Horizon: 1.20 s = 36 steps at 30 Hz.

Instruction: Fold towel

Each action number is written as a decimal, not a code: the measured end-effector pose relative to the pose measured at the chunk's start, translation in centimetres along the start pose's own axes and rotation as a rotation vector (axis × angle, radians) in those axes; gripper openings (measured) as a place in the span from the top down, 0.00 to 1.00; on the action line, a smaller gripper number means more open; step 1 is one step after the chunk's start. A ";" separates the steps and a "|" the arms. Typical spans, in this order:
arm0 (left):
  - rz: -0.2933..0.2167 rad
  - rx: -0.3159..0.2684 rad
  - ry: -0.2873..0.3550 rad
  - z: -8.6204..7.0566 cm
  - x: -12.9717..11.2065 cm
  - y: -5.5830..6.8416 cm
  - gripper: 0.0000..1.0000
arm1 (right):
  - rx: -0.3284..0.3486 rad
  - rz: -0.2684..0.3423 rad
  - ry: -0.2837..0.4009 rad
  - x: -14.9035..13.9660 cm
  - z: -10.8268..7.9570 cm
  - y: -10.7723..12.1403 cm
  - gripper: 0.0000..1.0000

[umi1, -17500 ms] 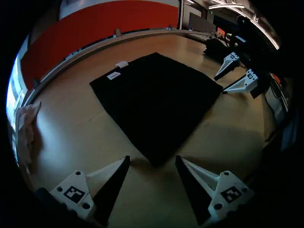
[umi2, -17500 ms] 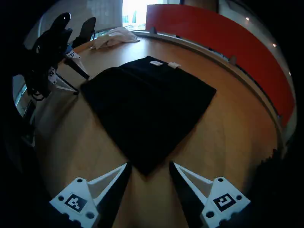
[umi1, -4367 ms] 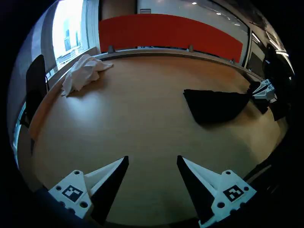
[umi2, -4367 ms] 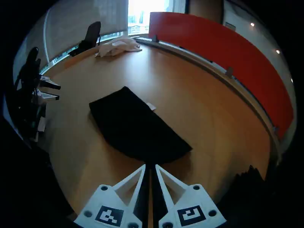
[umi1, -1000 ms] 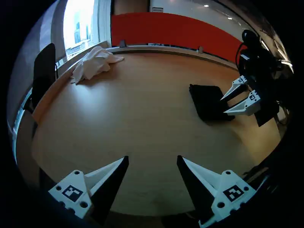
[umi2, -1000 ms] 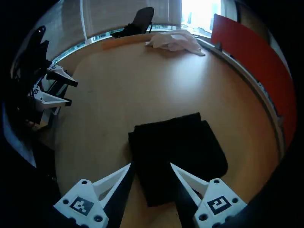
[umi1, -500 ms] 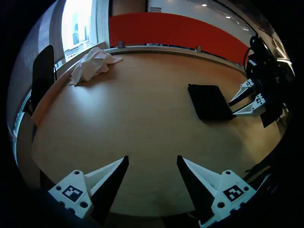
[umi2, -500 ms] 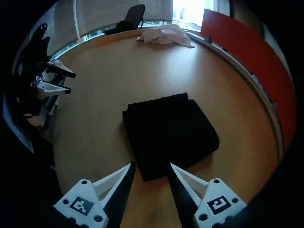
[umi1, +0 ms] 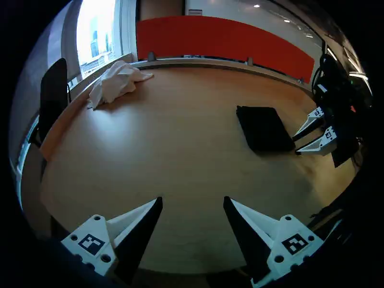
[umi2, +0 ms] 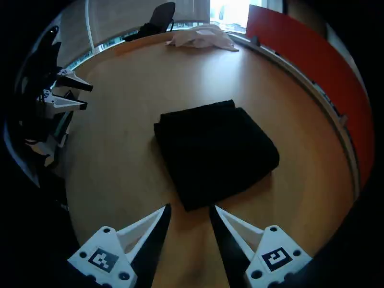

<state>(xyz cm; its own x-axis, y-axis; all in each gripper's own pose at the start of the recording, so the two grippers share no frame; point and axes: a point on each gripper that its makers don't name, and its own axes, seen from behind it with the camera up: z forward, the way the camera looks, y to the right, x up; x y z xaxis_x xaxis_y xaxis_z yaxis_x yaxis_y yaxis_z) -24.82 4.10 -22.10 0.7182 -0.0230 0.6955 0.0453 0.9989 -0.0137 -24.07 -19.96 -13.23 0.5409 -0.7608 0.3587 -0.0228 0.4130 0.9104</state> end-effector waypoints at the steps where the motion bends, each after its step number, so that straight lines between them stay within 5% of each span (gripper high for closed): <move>1: 0.000 -0.001 0.000 0.0 0.0 0.0 0.06 | -0.001 0.004 0.000 0.0 0.0 0.0 0.40; 7: 0.002 -0.003 0.000 0.0 0.0 0.1 0.06 | -0.006 0.031 -0.001 -0.2 0.2 0.0 0.50; 13: 0.004 -0.004 0.001 0.0 0.1 0.1 0.06 | -0.024 0.066 0.000 -0.3 0.4 0.2 0.70; 27: 0.008 -0.008 0.001 0.0 0.2 0.1 0.06 | -0.032 0.077 0.003 -0.3 0.7 0.2 0.79; 36: 0.011 -0.010 0.003 0.0 0.1 0.2 0.06 | -0.038 0.077 0.012 -0.1 0.8 0.4 0.95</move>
<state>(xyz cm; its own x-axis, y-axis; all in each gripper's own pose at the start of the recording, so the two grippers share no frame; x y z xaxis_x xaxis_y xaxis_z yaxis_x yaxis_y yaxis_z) -24.72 4.26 -22.03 0.7206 -0.0119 0.6932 0.0441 0.9986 -0.0286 -24.78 -20.09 -12.79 0.5485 -0.7202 0.4248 -0.0330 0.4890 0.8717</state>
